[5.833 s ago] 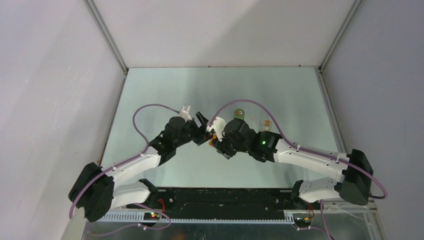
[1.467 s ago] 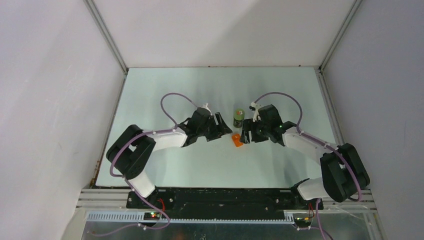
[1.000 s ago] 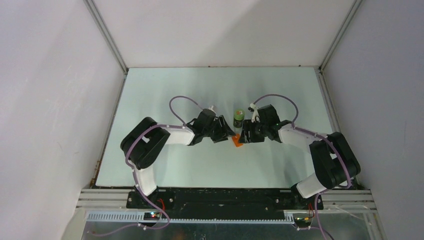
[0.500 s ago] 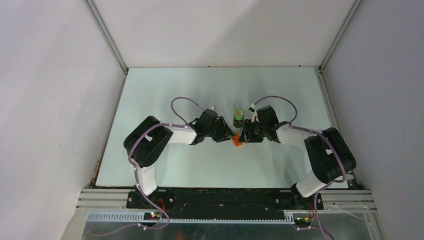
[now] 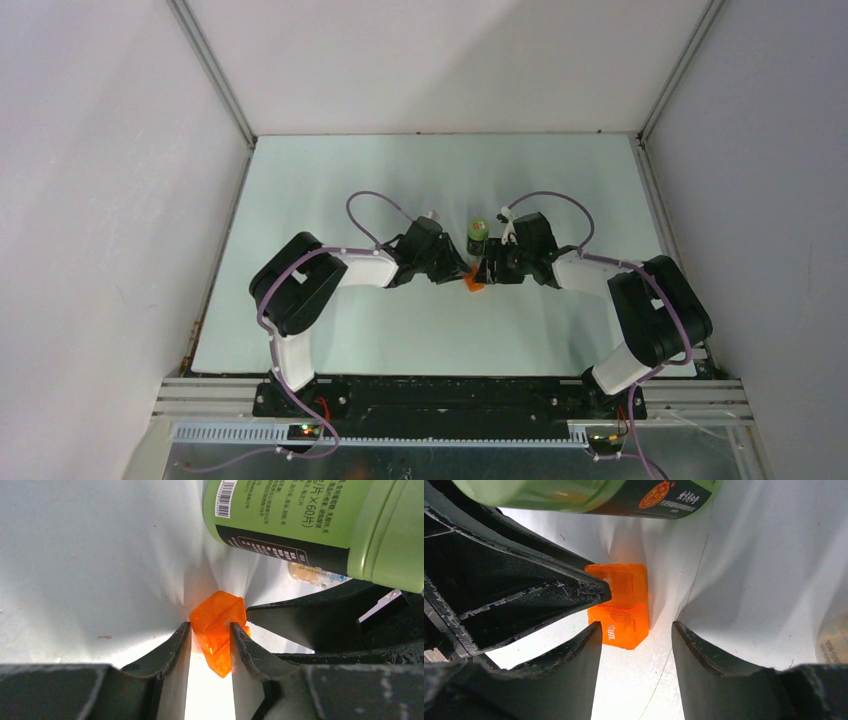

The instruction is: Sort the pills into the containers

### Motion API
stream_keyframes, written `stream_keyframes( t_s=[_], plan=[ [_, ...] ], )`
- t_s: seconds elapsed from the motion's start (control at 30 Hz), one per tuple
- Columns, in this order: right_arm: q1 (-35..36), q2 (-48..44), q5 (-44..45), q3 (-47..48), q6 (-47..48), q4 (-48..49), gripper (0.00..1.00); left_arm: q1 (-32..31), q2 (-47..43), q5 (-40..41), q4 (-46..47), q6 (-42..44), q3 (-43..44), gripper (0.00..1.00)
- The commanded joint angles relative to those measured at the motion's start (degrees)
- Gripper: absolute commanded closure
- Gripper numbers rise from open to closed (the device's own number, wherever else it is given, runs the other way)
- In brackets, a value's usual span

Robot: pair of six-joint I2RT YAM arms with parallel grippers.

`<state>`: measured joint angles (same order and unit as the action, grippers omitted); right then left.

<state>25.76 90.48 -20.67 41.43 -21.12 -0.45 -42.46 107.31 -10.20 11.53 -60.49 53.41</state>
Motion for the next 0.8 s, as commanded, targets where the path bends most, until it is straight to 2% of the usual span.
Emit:
stream_keyframes(
  t_s=[0.0, 0.27, 0.5, 0.77],
  plan=[
    [0.9, 1.3, 1.2, -0.9, 0.8, 1.8, 0.42, -0.4, 1.7, 4.2, -6.5, 1.3, 0.8, 0.66],
    [2.2, 2.5, 3.7, -0.9, 1.3, 0.9, 0.43, -0.5, 1.9, 5.5, -7.5, 0.8, 0.3, 0.72],
    [5.7, 3.2, 14.4, -0.2, 1.3, -3.7, 0.46, -0.6, 2.0, 5.9, -7.5, 0.1, 0.0, 0.74],
    [8.4, 4.5, 19.6, 0.7, -1.0, -7.0, 0.57, -0.7, 2.0, 6.1, -7.4, -0.1, -0.2, 0.76]
  ],
)
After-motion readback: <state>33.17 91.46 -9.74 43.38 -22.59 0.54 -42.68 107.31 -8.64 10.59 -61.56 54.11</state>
